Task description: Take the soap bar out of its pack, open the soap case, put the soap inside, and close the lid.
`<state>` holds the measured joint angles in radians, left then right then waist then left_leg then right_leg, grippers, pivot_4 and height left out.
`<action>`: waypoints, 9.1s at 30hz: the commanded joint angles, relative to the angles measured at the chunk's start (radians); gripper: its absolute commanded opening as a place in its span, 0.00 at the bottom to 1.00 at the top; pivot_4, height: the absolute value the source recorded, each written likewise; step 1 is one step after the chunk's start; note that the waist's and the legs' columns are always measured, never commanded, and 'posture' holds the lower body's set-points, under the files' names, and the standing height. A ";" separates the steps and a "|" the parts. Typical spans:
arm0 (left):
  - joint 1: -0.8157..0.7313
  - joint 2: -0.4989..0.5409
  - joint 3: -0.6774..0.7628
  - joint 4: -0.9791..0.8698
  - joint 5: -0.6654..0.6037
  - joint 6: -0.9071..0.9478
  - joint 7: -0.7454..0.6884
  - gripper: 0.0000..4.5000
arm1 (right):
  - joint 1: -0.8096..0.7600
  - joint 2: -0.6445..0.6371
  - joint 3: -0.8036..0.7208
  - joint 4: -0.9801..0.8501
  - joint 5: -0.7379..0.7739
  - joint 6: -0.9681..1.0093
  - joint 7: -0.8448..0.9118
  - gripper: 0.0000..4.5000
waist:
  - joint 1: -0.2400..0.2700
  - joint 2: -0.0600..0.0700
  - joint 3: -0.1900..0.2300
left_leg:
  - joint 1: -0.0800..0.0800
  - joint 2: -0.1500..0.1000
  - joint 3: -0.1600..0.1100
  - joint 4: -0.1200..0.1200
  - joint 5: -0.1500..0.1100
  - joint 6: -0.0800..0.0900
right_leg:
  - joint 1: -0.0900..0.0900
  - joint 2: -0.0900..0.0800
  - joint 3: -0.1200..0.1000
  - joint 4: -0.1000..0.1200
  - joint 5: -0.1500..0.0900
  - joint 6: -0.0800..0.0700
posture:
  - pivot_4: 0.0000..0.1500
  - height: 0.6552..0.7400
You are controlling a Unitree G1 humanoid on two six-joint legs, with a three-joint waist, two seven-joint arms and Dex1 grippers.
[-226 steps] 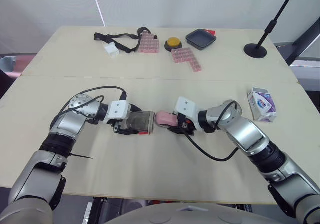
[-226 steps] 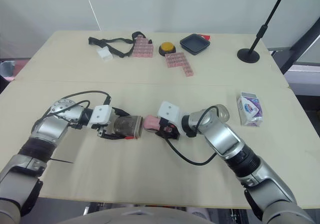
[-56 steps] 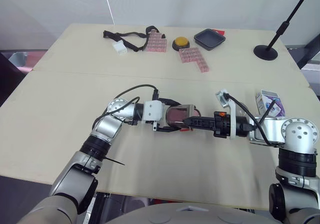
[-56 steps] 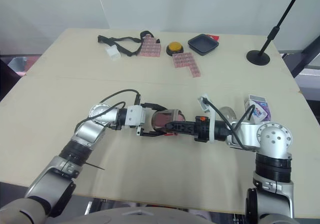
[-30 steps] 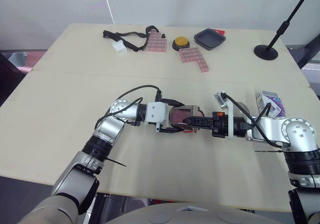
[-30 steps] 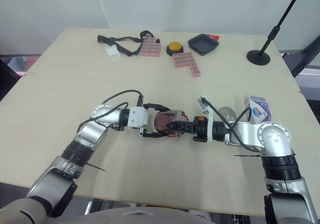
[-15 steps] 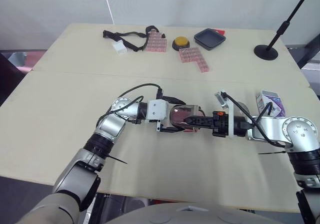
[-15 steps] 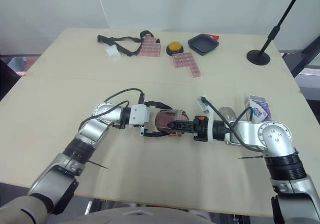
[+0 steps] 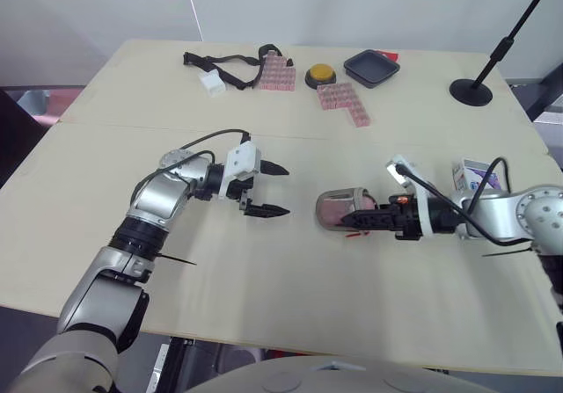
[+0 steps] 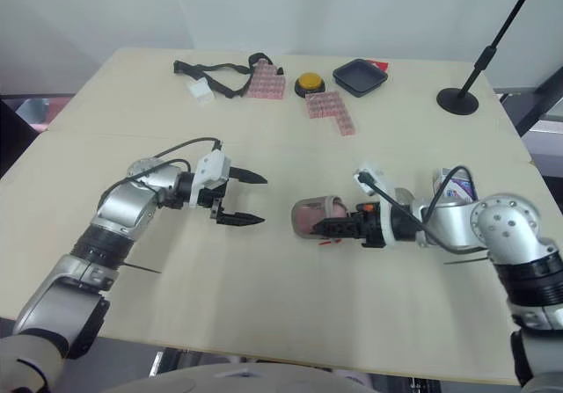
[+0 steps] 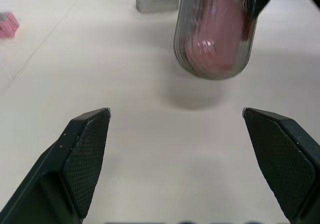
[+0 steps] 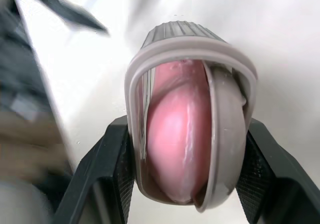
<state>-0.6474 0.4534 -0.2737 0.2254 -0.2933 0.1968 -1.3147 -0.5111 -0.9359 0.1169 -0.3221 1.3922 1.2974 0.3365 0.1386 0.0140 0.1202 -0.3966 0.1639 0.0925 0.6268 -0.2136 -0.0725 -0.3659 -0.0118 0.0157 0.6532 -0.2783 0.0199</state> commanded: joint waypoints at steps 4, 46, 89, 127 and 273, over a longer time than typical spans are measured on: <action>-0.030 -0.057 -0.028 -0.209 -0.058 0.200 0.054 1.00 | -0.351 -0.262 0.401 -0.206 -0.607 -0.174 0.494 0.47 | 0.001 0.000 0.002 | -0.003 0.001 -0.001 0.000 -0.001 -0.002 | 0.003 0.003 -0.001 -0.003 0.000 0.000 | 1.00 1.00; -0.010 -0.282 -0.149 -0.052 0.131 -0.010 0.225 1.00 | -0.571 0.021 0.720 -0.094 -1.330 -0.252 0.924 0.47 | -0.029 0.000 0.002 | 0.000 0.007 0.002 0.009 -0.001 0.000 | -0.003 0.002 0.005 0.013 0.000 -0.001 | 1.00 1.00; -0.010 -0.322 -0.163 0.002 0.183 -0.074 0.229 0.42 | -0.546 0.037 0.720 -0.086 -1.363 -0.239 0.922 0.47 | -0.028 0.000 0.002 | 0.001 0.007 0.003 0.011 -0.001 0.000 | -0.002 0.002 0.006 0.015 0.000 -0.001 | 1.00 1.00; 0.289 -0.161 0.070 -0.010 -0.045 -0.317 0.071 0.42 | 0.604 0.331 -0.273 0.019 -1.006 -1.112 0.741 0.99 | -0.033 0.001 0.000 | 0.002 0.005 0.003 0.010 -0.001 0.003 | -0.002 -0.001 0.004 0.009 -0.001 -0.001 | 1.00 1.00; 0.256 -0.242 -0.025 -0.052 0.020 -0.262 0.124 0.42 | -0.292 -0.191 0.331 0.133 -0.776 -0.129 0.407 0.43 | -0.006 0.010 -0.001 | 0.012 0.002 0.002 -0.009 0.000 0.000 | 0.013 -0.002 0.002 -0.008 0.000 0.000 | 1.00 1.00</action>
<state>-0.3845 0.2121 -0.2955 0.1925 -0.2701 -0.0518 -1.1889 -0.7759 -1.0921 0.4404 -0.1394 0.6759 1.2900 0.6251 0.1325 0.0240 0.1190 -0.3844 0.1659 0.0950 0.6178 -0.2139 -0.0726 -0.3527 -0.0134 0.0173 0.6457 -0.2786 0.0199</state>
